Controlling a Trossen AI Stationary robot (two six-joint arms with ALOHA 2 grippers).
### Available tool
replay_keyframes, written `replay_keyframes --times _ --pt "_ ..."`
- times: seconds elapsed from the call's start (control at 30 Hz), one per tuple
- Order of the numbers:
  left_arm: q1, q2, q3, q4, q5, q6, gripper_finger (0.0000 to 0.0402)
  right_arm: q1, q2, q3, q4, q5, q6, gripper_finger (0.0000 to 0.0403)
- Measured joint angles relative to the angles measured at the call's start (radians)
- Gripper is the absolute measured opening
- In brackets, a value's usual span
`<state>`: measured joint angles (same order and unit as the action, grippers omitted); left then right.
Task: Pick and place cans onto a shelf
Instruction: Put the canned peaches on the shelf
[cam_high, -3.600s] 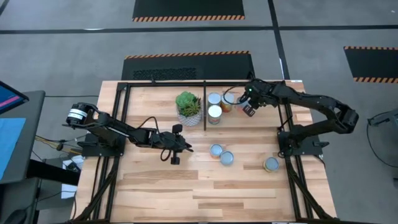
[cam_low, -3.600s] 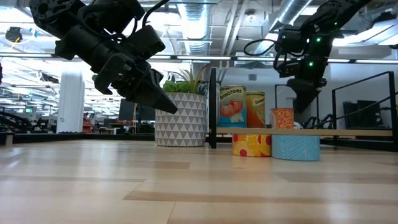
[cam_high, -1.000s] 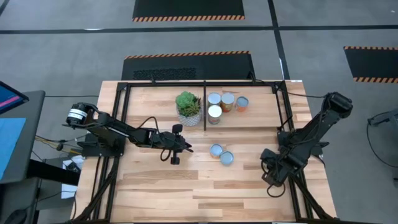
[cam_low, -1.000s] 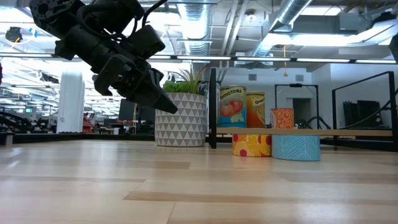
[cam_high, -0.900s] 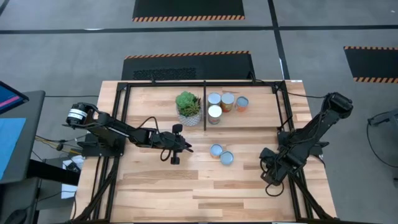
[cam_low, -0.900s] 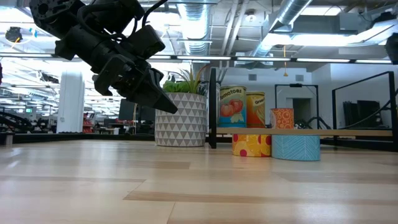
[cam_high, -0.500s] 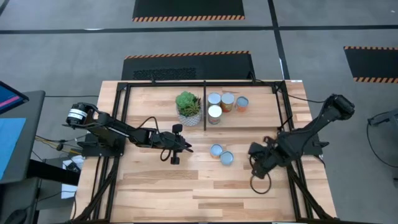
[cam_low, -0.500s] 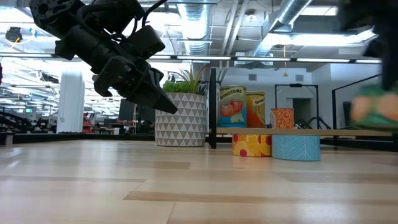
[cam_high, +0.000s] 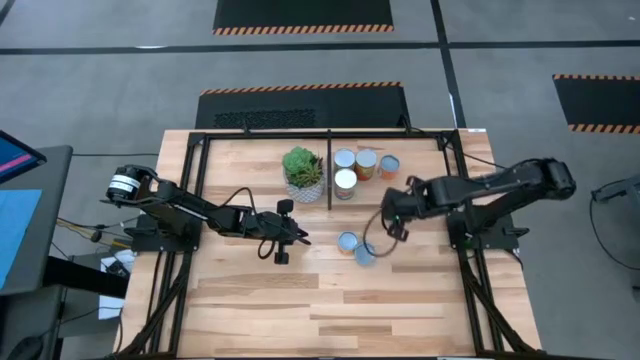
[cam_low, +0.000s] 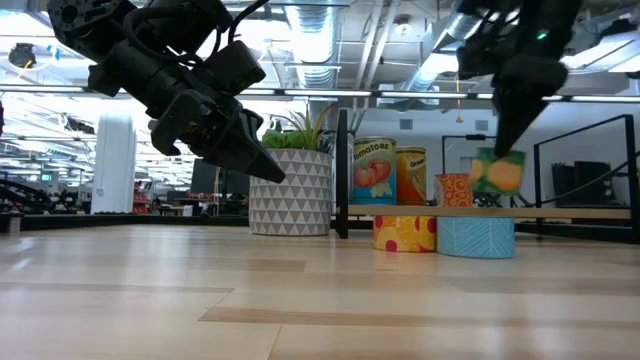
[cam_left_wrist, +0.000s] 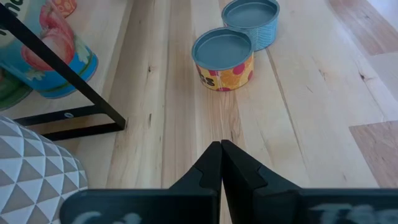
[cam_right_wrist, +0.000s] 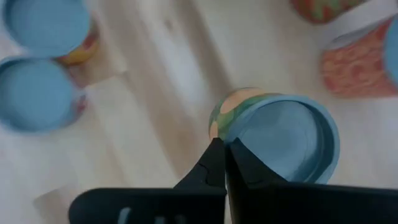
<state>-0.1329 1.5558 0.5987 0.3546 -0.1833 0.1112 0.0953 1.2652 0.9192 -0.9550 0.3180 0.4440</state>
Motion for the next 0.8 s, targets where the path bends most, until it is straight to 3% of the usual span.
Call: replay_keyframes --times 0.37,0.8 --pt "0.000 0.000 0.000 0.000 -0.008 0.008 0.0000 -0.190 0.000 0.001 0.076 -0.090 -0.165 0.0011" --pt "0.000 0.000 0.000 0.000 -0.011 0.010 0.0000 -0.250 0.000 0.001 0.120 -0.116 -0.191 0.0012"
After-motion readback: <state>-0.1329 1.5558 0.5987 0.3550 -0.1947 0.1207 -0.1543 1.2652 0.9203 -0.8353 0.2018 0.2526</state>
